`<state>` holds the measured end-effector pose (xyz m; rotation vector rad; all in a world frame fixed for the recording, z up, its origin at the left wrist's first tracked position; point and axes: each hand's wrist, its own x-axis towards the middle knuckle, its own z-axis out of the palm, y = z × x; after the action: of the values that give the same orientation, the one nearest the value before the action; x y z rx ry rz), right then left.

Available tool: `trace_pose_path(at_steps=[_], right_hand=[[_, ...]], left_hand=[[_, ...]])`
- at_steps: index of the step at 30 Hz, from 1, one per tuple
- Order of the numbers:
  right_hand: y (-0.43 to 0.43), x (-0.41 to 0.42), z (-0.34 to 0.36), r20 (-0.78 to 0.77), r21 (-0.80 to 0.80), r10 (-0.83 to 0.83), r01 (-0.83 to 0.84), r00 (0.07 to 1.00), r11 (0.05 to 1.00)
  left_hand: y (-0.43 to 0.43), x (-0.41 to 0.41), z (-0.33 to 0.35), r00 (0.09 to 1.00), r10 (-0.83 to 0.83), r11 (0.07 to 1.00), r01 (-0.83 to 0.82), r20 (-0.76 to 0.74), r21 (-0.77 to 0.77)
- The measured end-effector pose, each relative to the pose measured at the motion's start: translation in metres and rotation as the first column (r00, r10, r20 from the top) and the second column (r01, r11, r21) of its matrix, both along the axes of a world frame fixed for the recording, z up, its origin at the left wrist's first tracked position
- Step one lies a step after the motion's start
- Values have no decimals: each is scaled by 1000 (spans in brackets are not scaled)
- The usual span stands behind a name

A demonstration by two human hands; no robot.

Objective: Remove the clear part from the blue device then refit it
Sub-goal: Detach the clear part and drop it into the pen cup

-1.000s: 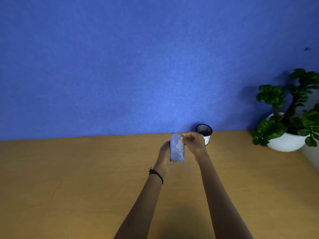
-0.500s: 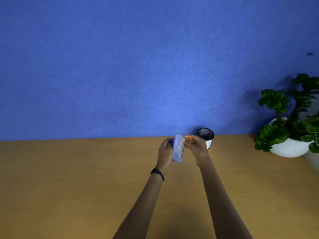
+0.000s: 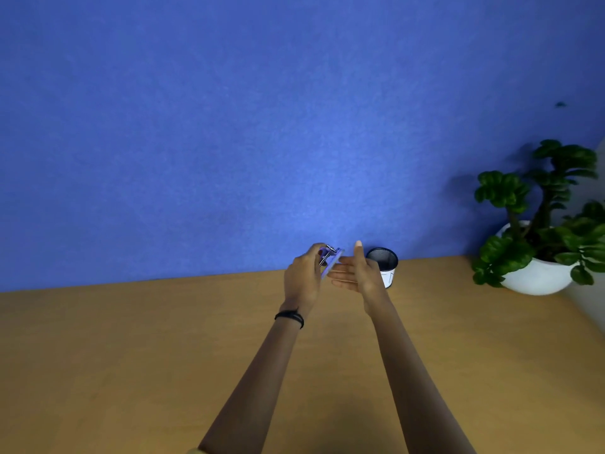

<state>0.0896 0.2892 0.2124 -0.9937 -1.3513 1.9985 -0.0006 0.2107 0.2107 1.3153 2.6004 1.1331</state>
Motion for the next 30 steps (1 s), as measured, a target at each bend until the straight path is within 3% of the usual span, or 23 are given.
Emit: trace_pose_path(at_steps=[7,14,24,30], right_hand=[[-4,4,-8,-35,70,-60,62,998,996],[-7,5,-13,-60,24,-101,102,993,994],[-2,7,-14,-91,-20,-109,107,990,994],[10,6,-12,-90,-152,-37,22,995,988]], left_hand=[[1,5,0,972,-86,992,63,-219,-108],[-2,9,-1,943,-132,975,69,-306,-209],[-3,5,9,902,-153,981,88,-405,-175],[-3,-3,6,778,-281,960,233,-562,-158]])
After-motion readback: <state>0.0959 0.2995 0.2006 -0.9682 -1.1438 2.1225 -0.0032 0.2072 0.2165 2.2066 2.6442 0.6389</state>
